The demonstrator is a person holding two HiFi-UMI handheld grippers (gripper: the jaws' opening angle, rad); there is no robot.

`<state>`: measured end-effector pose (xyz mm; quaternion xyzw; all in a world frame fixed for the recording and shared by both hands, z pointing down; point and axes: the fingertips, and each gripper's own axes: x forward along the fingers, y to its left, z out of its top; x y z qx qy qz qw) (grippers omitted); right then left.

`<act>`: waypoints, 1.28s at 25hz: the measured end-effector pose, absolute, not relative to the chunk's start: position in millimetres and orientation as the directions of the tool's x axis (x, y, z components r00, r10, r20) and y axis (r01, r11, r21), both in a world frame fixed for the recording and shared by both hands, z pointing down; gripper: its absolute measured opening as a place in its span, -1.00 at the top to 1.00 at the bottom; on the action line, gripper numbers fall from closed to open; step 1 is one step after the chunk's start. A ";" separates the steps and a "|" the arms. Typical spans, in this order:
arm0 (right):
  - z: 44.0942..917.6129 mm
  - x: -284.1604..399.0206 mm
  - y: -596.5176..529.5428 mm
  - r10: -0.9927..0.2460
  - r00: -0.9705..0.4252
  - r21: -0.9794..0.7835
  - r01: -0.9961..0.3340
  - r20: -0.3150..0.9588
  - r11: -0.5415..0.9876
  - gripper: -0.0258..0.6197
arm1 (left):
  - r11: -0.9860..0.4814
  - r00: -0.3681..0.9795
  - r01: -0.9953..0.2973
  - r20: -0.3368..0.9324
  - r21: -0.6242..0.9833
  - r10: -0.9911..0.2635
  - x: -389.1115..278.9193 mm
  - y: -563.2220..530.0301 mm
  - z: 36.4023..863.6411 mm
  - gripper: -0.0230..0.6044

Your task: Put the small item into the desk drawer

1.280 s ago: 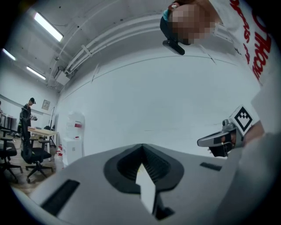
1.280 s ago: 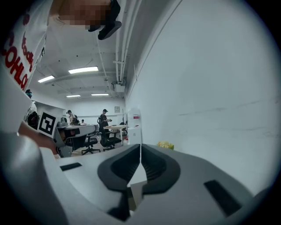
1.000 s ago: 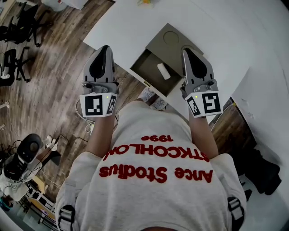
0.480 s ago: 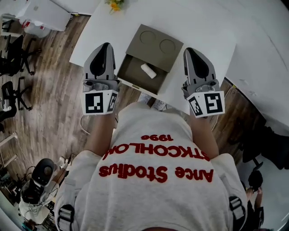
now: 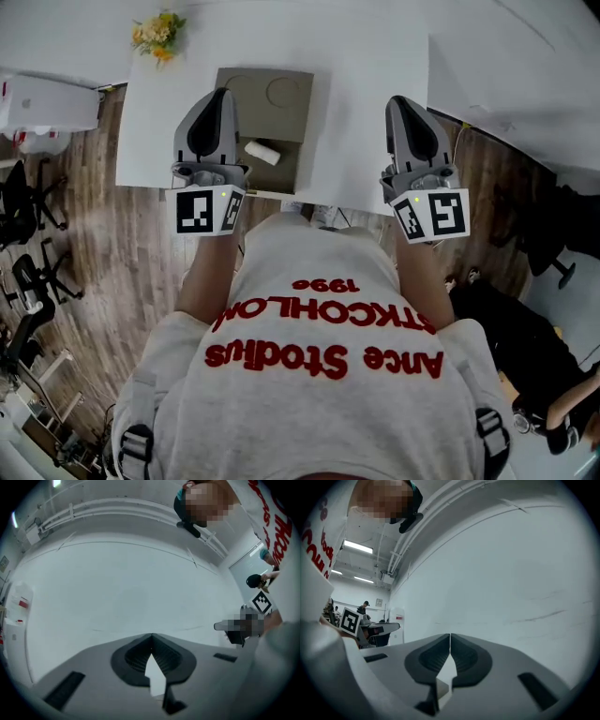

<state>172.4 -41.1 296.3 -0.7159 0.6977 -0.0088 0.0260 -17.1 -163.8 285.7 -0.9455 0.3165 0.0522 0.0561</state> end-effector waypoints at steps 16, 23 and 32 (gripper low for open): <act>289.0 227.0 47.2 -0.957 0.285 -0.058 -0.958 -0.046 -0.282 0.91 | -0.904 0.902 -0.422 -0.129 -0.062 -0.412 59.2 -127.0 288.7 0.91; 285.6 228.5 46.3 -0.953 0.295 -0.057 -0.955 -0.062 -0.292 0.91 | -0.906 0.904 -0.419 -0.132 -0.069 -0.408 60.4 -129.7 286.8 0.91; 278.6 230.3 43.3 -0.950 0.301 -0.044 -0.953 -0.084 -0.298 0.91 | -0.905 0.902 -0.419 -0.146 -0.072 -0.406 61.3 -133.2 283.0 0.91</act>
